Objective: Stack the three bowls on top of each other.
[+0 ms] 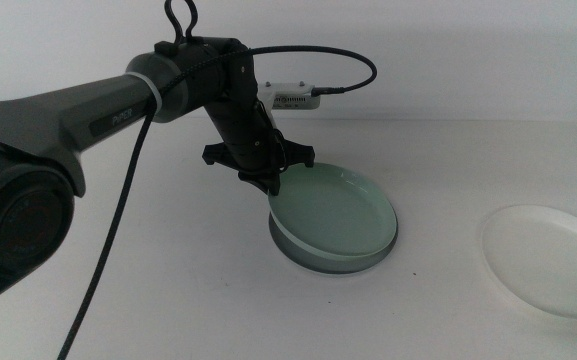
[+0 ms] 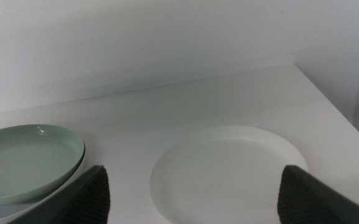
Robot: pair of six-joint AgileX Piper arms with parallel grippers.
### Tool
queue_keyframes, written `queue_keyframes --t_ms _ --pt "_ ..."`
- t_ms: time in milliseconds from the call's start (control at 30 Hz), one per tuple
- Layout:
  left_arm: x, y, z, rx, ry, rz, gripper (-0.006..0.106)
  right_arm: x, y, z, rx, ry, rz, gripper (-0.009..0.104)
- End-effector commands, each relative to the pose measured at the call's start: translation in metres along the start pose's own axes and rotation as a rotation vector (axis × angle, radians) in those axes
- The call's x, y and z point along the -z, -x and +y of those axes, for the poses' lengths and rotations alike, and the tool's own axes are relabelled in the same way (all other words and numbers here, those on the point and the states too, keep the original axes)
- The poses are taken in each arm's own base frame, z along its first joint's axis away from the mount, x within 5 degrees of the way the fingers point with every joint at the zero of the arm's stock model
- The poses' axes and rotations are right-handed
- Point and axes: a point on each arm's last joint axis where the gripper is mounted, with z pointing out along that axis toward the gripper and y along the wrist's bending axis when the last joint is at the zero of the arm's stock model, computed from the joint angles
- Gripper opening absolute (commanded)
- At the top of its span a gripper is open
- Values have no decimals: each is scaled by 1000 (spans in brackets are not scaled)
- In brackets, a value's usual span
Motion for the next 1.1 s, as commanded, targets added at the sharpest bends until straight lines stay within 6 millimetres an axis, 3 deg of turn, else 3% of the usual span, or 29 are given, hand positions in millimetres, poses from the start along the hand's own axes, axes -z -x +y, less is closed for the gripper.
queue_keyframes --t_ms 0,233,367,467,567,767,833,1067 --pt "3 1 -3 7 -13 -17 0 0 0 0 6 -4 -11 93" --pt "3 -3 -2 0 -8 27 20 0 0 0 6 -4 -11 93" --pt "19 -3 -6 -40 -36 18 42 0 0 0 6 -4 -11 93" --pt "50 -6 -9 -82 -16 -3 65 0 0 0 6 -4 -11 93" --pt "93 -11 -9 -110 38 -52 93 0 0 0 6 -4 -11 93" --pt "195 -46 -20 -229 -24 -297 94 0 0 0 6 -4 -11 93" --pt "224 -69 -20 -273 -29 -385 94 0 0 0 6 -4 -11 93" --pt "295 -158 -13 -314 -87 -653 94 0 0 0 6 -4 -11 93"
